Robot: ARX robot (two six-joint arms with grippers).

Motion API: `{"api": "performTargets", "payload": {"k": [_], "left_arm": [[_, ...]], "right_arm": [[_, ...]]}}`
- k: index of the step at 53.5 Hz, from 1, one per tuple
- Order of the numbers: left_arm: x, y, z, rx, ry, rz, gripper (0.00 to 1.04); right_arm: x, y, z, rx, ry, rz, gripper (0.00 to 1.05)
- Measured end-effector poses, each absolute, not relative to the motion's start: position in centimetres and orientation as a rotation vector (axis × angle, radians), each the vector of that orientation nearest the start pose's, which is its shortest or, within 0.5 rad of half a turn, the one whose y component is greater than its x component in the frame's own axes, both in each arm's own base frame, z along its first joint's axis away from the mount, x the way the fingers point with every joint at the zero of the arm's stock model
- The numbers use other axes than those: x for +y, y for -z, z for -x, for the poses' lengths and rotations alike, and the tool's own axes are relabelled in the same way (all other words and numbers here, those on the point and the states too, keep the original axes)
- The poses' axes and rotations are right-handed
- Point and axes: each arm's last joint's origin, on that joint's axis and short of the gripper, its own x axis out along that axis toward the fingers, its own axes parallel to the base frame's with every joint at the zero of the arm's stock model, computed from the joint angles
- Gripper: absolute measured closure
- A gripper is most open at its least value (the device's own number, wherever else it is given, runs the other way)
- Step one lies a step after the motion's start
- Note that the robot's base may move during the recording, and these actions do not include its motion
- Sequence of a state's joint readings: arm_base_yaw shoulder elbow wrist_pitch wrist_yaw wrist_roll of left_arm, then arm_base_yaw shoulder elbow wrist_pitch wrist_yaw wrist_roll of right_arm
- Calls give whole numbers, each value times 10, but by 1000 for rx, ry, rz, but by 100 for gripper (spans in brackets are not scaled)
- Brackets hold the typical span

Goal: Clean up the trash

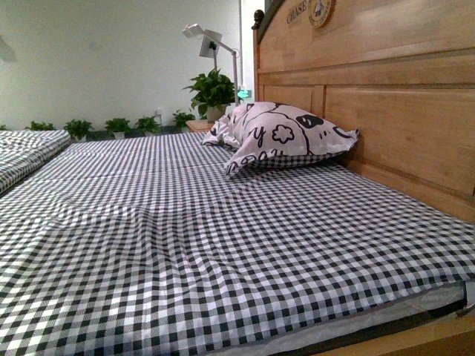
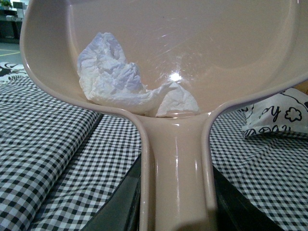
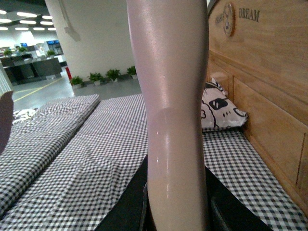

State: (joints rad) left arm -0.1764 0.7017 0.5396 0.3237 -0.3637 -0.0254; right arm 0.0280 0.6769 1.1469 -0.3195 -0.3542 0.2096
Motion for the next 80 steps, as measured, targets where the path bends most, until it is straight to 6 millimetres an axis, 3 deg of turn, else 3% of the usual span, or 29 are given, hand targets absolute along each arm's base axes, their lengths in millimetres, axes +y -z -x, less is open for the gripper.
{"api": "performTargets", "payload": {"k": [80], "left_arm": [[-19,-307,-163,-154,-182,82,79]], "right_arm": [[12,-445,-100,-107,-375,-169,85]]}}
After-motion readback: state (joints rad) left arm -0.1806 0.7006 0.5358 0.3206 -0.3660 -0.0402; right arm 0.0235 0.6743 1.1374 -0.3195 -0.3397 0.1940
